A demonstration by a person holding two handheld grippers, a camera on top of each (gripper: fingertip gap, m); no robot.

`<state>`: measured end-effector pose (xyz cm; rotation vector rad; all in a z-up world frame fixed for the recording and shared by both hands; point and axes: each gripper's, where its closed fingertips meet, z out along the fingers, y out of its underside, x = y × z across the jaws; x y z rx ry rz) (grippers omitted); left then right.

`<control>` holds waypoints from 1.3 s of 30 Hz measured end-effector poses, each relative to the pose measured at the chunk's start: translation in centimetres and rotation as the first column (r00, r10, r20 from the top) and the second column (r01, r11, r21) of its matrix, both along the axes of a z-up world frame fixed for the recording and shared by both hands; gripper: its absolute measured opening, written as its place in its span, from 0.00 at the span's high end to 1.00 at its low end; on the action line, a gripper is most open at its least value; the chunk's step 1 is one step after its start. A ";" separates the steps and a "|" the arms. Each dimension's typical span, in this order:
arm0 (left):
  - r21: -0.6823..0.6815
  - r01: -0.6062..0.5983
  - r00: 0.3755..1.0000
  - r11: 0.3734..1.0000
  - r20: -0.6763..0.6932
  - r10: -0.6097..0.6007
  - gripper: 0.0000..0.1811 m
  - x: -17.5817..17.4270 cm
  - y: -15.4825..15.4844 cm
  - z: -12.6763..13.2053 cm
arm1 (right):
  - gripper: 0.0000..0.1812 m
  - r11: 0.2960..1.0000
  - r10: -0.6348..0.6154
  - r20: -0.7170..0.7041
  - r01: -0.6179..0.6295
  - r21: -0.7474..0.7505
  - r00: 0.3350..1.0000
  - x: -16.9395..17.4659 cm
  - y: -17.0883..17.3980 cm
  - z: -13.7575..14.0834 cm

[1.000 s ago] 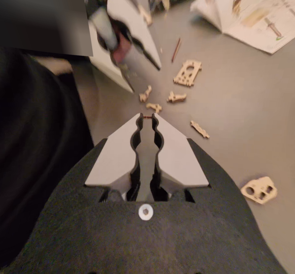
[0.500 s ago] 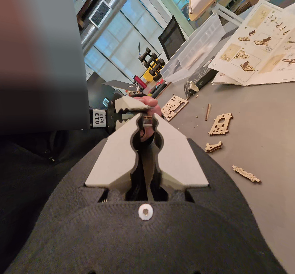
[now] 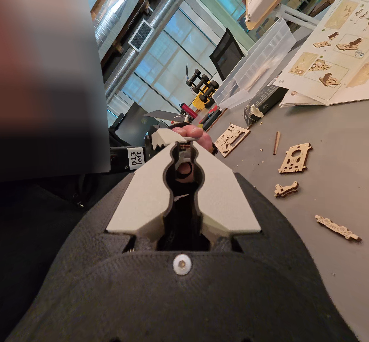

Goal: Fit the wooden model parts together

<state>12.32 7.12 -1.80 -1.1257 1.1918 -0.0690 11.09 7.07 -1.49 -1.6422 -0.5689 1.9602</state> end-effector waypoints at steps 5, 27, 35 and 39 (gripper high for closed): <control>-0.001 -0.031 0.999 1.000 -0.023 0.031 0.99 -0.3 0.5 -0.4 | 0.91 0.998 -0.045 0.081 0.041 0.058 0.996 0.2 0.4 -0.5; 0.172 0.031 0.953 0.985 -0.303 0.023 1.00 -0.1 0.8 -1.9 | 1.00 0.911 -0.282 0.540 0.044 0.410 0.793 0.0 0.6 -2.1; 0.183 0.032 0.967 0.983 -0.254 0.016 0.97 -0.3 0.9 -0.9 | 1.00 0.914 -0.276 0.503 0.061 0.402 0.819 0.0 0.8 -1.3; 0.179 0.011 0.974 0.984 -0.223 0.030 0.99 -0.6 0.9 -0.6 | 1.00 0.921 -0.259 0.477 0.067 0.383 0.840 0.0 0.8 -1.1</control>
